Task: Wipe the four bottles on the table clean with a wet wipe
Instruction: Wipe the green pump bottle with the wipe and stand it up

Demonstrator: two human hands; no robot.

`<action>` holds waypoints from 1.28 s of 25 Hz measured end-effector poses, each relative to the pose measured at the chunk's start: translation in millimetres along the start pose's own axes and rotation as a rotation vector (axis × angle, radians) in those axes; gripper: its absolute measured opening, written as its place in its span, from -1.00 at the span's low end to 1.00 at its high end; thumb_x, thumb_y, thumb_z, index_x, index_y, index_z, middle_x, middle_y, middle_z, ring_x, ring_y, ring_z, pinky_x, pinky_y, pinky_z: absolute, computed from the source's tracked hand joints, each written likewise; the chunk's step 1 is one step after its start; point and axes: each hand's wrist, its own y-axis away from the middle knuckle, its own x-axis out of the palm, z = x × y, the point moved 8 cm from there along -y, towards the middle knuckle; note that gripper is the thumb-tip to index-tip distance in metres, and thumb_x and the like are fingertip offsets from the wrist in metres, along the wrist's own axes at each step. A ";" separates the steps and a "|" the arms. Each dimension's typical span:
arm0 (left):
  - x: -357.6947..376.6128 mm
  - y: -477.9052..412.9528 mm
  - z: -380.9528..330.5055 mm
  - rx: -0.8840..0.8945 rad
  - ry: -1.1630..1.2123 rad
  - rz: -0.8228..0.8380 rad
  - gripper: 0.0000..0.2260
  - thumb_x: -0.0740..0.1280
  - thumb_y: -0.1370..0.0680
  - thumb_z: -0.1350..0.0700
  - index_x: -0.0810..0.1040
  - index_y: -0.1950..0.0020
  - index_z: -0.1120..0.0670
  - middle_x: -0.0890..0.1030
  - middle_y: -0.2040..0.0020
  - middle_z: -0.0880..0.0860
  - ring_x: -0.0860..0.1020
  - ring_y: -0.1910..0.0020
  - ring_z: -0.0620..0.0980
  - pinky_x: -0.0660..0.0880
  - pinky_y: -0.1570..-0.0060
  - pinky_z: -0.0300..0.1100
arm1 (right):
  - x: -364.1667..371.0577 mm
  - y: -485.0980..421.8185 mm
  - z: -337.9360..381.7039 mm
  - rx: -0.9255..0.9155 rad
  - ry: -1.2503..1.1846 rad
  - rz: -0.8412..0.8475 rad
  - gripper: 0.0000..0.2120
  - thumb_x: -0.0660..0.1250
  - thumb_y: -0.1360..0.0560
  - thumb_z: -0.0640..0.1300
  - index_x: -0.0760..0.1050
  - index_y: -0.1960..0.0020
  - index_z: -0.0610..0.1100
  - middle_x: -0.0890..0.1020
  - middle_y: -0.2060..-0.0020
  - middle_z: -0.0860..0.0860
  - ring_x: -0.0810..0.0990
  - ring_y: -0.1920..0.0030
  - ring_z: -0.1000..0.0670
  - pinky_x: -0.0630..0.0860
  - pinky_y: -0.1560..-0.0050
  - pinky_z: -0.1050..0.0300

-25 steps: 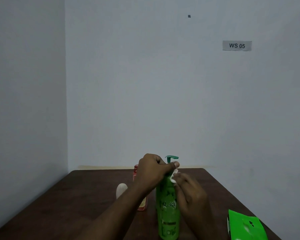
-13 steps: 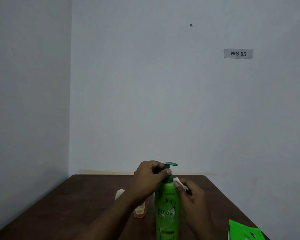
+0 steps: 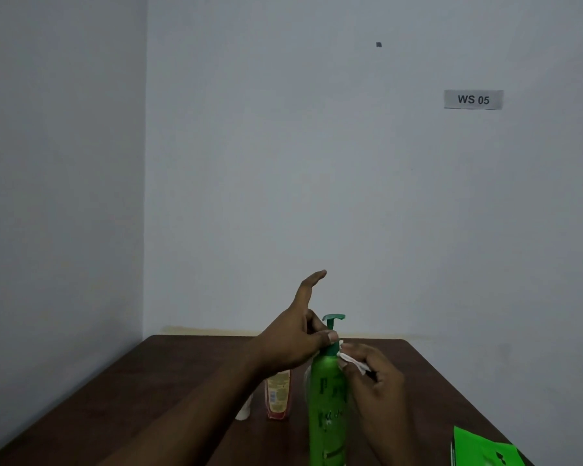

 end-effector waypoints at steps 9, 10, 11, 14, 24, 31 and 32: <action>-8.6 -8.0 29.7 -0.160 -0.010 -0.127 -0.69 0.61 -0.41 -0.02 0.69 0.15 0.23 0.53 0.36 0.08 0.46 0.35 -0.05 0.43 0.21 -0.10 | 22.5 24.7 50.4 -0.336 0.215 0.014 -0.85 0.31 -0.47 -0.08 0.65 0.04 -0.01 0.63 0.07 0.17 0.60 -0.01 0.12 0.50 0.05 0.27; -9.6 -8.3 29.6 -0.168 -0.014 -0.142 -0.64 0.62 -0.39 0.00 0.63 0.24 0.28 0.52 0.37 0.10 0.45 0.36 -0.05 0.42 0.24 -0.12 | 31.1 27.7 56.6 -0.425 0.298 0.058 -0.83 0.29 -0.47 -0.10 0.65 0.03 -0.05 0.63 0.06 0.12 0.58 -0.02 0.09 0.47 0.02 0.27; -11.9 -7.9 28.0 -0.173 -0.023 -0.162 -0.59 0.63 -0.38 0.01 0.58 0.31 0.31 0.50 0.40 0.10 0.45 0.39 -0.08 0.43 0.26 -0.14 | 38.8 31.3 61.6 -0.510 0.381 0.101 -0.82 0.29 -0.47 -0.14 0.65 0.01 -0.09 0.63 0.06 0.07 0.57 -0.02 0.05 0.46 -0.01 0.26; -18.6 -5.4 28.9 -0.206 -0.059 -0.209 -0.55 0.67 -0.30 -0.06 0.51 0.40 0.20 0.43 0.48 0.03 0.46 0.41 -0.10 0.41 0.29 -0.16 | 38.8 30.5 62.7 -0.595 0.471 0.123 -0.80 0.27 -0.52 -0.15 0.64 -0.04 -0.16 0.63 0.04 -0.01 0.57 -0.02 0.00 0.48 -0.04 0.18; -16.5 -1.1 42.7 -0.274 0.057 -0.247 -0.49 0.69 -0.18 -0.12 0.41 0.43 0.11 0.32 0.53 -0.03 0.35 0.41 -0.02 0.32 0.28 -0.09 | 13.1 14.1 33.9 -0.233 0.172 -0.056 -0.88 0.37 -0.52 -0.18 0.65 0.02 -0.01 0.66 0.14 0.07 0.63 0.11 0.09 0.57 0.18 0.03; -14.8 0.9 40.9 -0.269 0.109 -0.236 -0.50 0.68 -0.23 -0.08 0.37 0.47 0.07 0.34 0.55 -0.06 0.34 0.51 -0.09 0.35 0.27 -0.09 | 12.7 14.0 46.9 -0.434 0.204 -0.005 -0.81 0.38 -0.50 -0.31 0.65 -0.01 -0.06 0.67 0.06 0.08 0.63 0.02 0.09 0.57 0.06 0.11; -13.8 1.6 40.7 -0.266 0.112 -0.234 -0.49 0.68 -0.25 -0.07 0.35 0.49 0.05 0.34 0.56 -0.08 0.35 0.52 -0.11 0.36 0.28 -0.11 | 10.5 9.4 37.7 -0.305 0.127 -0.030 -0.80 0.39 -0.52 -0.30 0.64 0.00 -0.01 0.67 0.09 0.12 0.64 0.05 0.10 0.58 0.10 0.06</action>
